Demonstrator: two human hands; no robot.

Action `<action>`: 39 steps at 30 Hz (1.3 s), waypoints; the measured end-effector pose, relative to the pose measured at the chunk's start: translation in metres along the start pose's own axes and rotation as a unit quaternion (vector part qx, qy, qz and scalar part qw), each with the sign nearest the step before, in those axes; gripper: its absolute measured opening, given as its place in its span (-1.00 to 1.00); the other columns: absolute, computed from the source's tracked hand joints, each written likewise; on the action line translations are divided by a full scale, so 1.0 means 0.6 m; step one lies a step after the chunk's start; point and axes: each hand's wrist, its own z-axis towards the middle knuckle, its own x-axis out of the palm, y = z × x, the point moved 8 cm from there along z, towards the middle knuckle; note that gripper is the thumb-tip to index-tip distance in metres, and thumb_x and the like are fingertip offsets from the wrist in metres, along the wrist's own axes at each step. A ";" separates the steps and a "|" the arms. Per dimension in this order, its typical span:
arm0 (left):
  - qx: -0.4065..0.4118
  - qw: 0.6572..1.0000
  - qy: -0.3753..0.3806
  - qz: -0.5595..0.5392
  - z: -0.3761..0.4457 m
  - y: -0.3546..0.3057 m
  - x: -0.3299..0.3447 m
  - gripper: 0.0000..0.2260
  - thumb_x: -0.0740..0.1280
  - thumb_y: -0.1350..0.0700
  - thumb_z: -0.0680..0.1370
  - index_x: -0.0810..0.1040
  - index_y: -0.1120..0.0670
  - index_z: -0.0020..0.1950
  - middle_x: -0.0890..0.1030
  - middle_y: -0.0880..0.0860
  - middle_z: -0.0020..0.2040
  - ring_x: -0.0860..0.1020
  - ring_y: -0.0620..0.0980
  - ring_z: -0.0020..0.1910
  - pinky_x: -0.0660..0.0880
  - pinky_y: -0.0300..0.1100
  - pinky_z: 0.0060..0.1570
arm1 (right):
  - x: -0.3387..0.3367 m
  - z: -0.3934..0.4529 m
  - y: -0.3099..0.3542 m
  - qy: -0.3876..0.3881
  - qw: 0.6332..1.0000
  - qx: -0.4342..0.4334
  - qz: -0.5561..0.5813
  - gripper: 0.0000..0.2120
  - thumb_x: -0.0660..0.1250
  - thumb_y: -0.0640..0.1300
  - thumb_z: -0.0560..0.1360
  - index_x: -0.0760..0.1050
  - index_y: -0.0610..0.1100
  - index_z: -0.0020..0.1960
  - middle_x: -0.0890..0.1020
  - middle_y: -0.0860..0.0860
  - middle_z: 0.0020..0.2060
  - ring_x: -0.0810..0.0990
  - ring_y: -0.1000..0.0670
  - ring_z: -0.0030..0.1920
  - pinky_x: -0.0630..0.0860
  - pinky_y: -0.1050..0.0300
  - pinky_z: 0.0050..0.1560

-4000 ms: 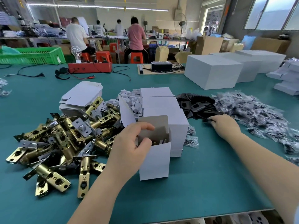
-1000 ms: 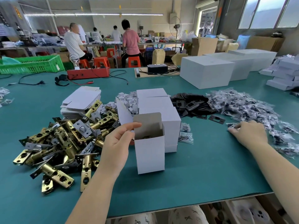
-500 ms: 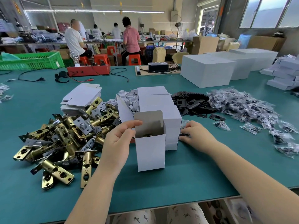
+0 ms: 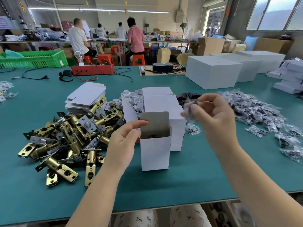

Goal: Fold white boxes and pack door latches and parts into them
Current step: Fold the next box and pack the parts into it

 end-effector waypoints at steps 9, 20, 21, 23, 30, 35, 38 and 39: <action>-0.010 1.000 0.011 0.002 0.000 0.005 0.002 -0.67 0.21 0.11 0.40 0.68 -0.24 -0.07 0.69 -0.08 -0.14 0.60 -0.06 -0.08 0.51 -0.16 0.00 | 0.134 -0.047 -0.006 0.135 0.965 -0.032 -0.224 -0.80 0.40 -0.28 0.47 0.61 0.03 -0.10 0.61 0.23 -0.26 0.54 0.26 -0.26 0.39 0.46 -0.19; -0.006 1.000 -0.001 -0.003 0.001 0.006 0.001 -0.67 0.21 0.10 0.39 0.68 -0.26 -0.10 0.59 -0.27 -0.28 0.47 -0.31 -0.29 0.38 -0.50 -0.28 | 0.146 -0.040 0.024 0.203 0.793 -0.202 -0.537 -0.90 0.34 -0.29 0.45 0.64 -0.23 -0.11 0.68 -0.09 -0.22 0.61 -0.17 -0.18 0.45 -0.06 0.01; -0.007 1.000 -0.001 -0.006 0.002 0.006 0.002 -0.67 0.21 0.10 0.38 0.68 -0.25 -0.11 0.58 -0.26 -0.30 0.46 -0.31 -0.31 0.38 -0.51 -0.29 | 0.150 -0.040 0.012 0.267 0.766 -0.167 -0.560 -0.86 0.31 -0.23 0.51 0.65 -0.18 -0.02 0.68 -0.07 -0.11 0.61 -0.16 -0.07 0.40 -0.04 0.10; -0.008 1.000 0.004 -0.014 0.004 0.006 0.003 -0.68 0.22 0.10 0.38 0.69 -0.25 -0.12 0.57 -0.23 -0.31 0.46 -0.29 -0.30 0.39 -0.49 -0.27 | 0.154 -0.042 0.003 0.317 0.717 -0.149 -0.603 -0.76 0.18 -0.06 0.61 0.63 -0.05 0.06 0.66 0.05 -0.02 0.55 -0.05 0.04 0.26 0.05 0.23; -0.007 0.995 0.065 -0.074 0.004 0.020 0.008 -0.67 0.19 -0.03 0.38 0.70 -0.13 0.00 0.64 -0.09 -0.11 0.53 -0.17 -0.04 0.44 -0.24 -0.01 | 0.164 -0.065 -0.026 0.379 0.623 -0.103 -0.677 -0.49 -0.05 0.25 0.58 0.51 -0.06 0.10 0.41 0.04 -0.31 0.36 0.00 0.15 -0.23 -0.22 0.47; -0.010 0.991 0.061 -0.121 0.010 0.021 0.007 -0.69 0.19 0.10 0.46 0.70 -0.11 0.00 0.65 -0.05 -0.11 0.58 -0.09 0.00 0.49 -0.24 -0.02 | 0.155 -0.059 -0.018 0.326 0.767 -0.161 -0.529 -0.71 0.15 -0.02 0.62 0.51 -0.12 0.22 0.50 0.00 -0.22 0.37 0.03 0.06 0.19 0.03 0.36; -0.007 0.991 0.052 -0.121 0.006 0.020 0.006 -0.70 0.30 0.08 0.46 0.60 -0.24 0.11 0.67 -0.07 -0.06 0.62 -0.10 -0.01 0.54 -0.27 -0.07 | 0.091 -0.053 -0.003 0.102 0.907 -0.159 -0.377 -0.79 0.26 -0.32 0.54 0.54 -0.21 0.14 0.56 -0.06 -0.03 0.50 -0.03 0.00 0.39 0.24 0.10; -0.013 0.992 0.045 -0.118 0.005 0.022 0.005 -0.67 0.34 0.07 0.44 0.55 -0.27 0.14 0.66 -0.09 -0.09 0.61 -0.13 -0.03 0.53 -0.28 -0.08 | 0.071 -0.055 -0.014 0.053 0.931 -0.121 -0.341 -0.80 0.29 -0.31 0.53 0.52 -0.13 0.13 0.53 0.00 0.01 0.52 0.04 -0.03 0.42 0.28 0.06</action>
